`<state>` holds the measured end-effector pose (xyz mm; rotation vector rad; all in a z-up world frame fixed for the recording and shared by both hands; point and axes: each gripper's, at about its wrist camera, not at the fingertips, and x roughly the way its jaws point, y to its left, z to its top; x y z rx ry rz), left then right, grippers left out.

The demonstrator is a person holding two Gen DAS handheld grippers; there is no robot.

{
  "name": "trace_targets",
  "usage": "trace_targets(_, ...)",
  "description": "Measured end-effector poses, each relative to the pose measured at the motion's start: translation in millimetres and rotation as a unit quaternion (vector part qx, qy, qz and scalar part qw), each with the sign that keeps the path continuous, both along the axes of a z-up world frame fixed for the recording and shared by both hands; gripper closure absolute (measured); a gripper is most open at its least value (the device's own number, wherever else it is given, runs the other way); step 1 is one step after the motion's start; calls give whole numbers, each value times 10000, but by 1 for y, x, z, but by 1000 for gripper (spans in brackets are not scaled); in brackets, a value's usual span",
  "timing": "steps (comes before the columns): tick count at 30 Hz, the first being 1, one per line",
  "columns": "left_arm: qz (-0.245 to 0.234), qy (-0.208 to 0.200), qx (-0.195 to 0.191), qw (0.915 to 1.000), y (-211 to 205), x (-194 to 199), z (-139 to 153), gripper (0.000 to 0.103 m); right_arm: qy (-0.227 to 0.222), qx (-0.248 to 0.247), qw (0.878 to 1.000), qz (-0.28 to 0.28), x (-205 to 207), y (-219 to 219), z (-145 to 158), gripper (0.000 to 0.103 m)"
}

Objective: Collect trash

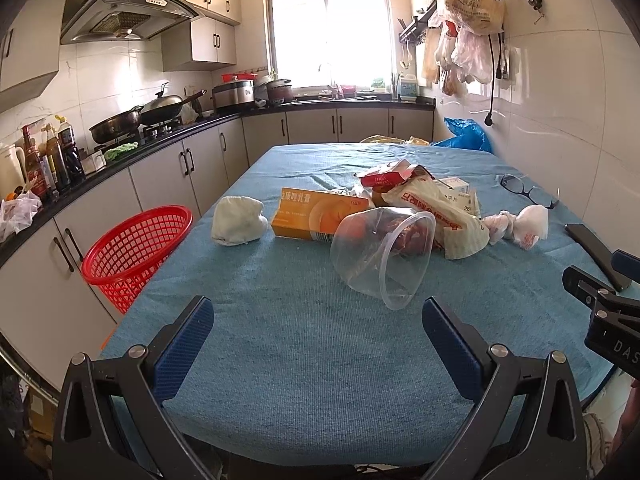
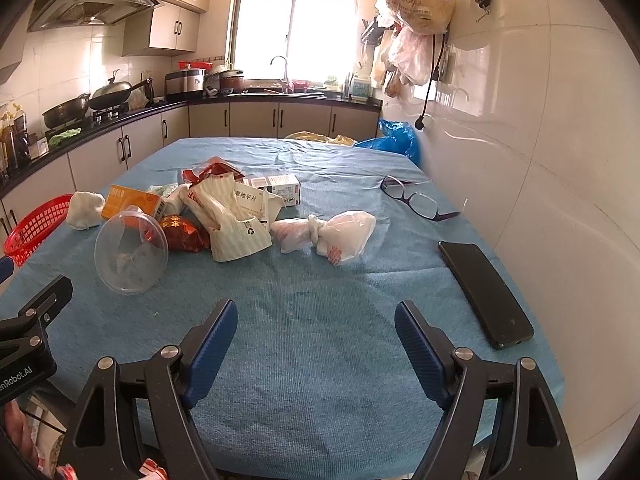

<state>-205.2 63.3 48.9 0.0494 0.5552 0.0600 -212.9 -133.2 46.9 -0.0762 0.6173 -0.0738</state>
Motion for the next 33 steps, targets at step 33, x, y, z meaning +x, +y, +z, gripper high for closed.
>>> trace_targets(33, -248, 354, 361, 9984, -26, 65, -4, 14, 474, 1039, 9933, 170, 24, -40, -11, 47)
